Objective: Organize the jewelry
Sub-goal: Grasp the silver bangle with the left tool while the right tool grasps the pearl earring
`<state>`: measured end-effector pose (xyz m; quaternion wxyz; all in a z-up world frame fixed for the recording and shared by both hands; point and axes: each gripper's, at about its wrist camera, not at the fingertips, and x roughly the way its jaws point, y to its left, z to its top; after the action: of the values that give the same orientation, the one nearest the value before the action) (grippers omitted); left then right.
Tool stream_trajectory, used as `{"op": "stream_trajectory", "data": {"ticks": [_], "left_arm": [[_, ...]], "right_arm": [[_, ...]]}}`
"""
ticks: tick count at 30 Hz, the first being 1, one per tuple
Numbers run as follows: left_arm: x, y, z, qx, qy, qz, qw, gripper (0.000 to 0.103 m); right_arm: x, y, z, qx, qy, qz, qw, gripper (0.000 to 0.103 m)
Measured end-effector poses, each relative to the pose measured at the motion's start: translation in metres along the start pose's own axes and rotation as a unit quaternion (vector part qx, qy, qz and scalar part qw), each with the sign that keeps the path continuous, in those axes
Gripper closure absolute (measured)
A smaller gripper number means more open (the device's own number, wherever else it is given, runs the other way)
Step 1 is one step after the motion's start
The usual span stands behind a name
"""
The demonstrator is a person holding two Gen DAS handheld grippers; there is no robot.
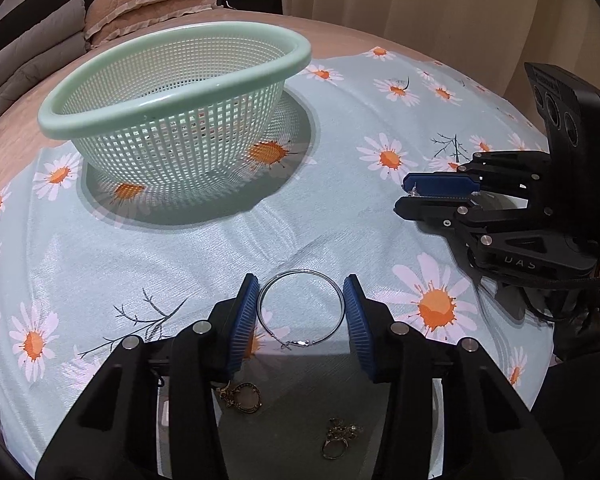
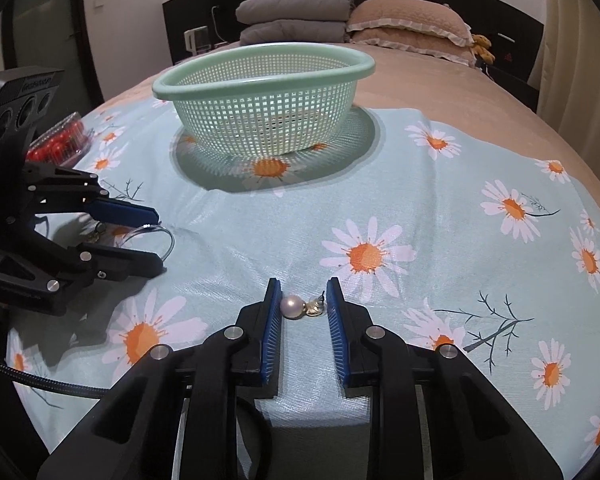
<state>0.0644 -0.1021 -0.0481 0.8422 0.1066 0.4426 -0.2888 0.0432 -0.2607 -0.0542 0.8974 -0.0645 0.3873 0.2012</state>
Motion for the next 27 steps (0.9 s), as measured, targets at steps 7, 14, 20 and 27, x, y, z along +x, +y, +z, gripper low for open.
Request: {"op": "stream_trajectory", "data": {"ticks": [7,14,20,27], "left_arm": [[-0.004,0.003,0.002,-0.004,0.004,-0.003,1.0,0.058],[-0.017,0.007,0.006,-0.005,-0.003,0.002,1.0,0.058],[-0.034,0.01,0.019,-0.001,-0.011,0.021,0.9997,0.058],[-0.065,0.015,0.049,-0.008,-0.037,0.039,0.9985,0.058]], "right_arm": [[-0.005,-0.005,0.002,0.013,0.001,0.021,1.0,0.081],[-0.016,-0.003,0.01,-0.004,0.004,0.011,1.0,0.081],[-0.028,-0.005,0.03,-0.017,-0.007,0.002,1.0,0.081],[-0.048,0.004,0.077,-0.051,-0.039,0.008,0.998,0.081]]}}
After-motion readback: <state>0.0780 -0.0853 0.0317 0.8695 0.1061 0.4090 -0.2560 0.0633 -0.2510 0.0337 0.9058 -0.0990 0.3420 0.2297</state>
